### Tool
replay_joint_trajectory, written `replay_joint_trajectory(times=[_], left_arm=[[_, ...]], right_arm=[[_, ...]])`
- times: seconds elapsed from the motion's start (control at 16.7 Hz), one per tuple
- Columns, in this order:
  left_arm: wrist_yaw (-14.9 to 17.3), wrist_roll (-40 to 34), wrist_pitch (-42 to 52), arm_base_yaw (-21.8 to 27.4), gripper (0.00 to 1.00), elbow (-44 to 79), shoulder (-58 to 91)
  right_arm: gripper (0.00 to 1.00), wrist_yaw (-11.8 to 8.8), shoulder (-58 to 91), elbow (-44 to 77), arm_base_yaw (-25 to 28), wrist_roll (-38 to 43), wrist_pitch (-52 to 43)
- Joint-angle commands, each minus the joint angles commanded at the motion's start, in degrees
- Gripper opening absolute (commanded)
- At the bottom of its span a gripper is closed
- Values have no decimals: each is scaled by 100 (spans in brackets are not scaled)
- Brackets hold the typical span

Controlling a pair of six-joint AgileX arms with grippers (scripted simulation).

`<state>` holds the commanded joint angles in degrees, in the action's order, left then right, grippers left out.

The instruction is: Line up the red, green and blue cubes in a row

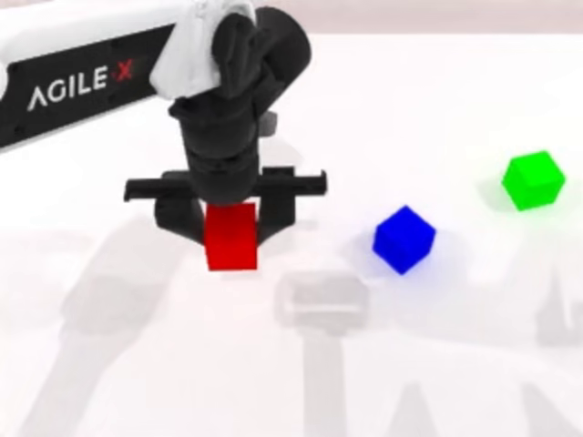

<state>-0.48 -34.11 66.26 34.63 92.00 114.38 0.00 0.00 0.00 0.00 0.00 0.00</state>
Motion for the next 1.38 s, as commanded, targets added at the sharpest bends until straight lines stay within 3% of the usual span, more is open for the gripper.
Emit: replay_joint_trajectory(times=[0.24,0.66,0.96,1.38], left_arm=[[2,15,-109,-21,0,-72,46],[4,-1,-1371,2,0,-1003,359],[3,-2,-1466,7,0,-1080,385],[3,-2,-1466,7,53,-1080,385]], right_arm=[[100,0,0,0,0,0,0],[100,0,0,0,0,0,0],[100,0,0,0,0,0,0],[100,0,0,0,0,0,0]])
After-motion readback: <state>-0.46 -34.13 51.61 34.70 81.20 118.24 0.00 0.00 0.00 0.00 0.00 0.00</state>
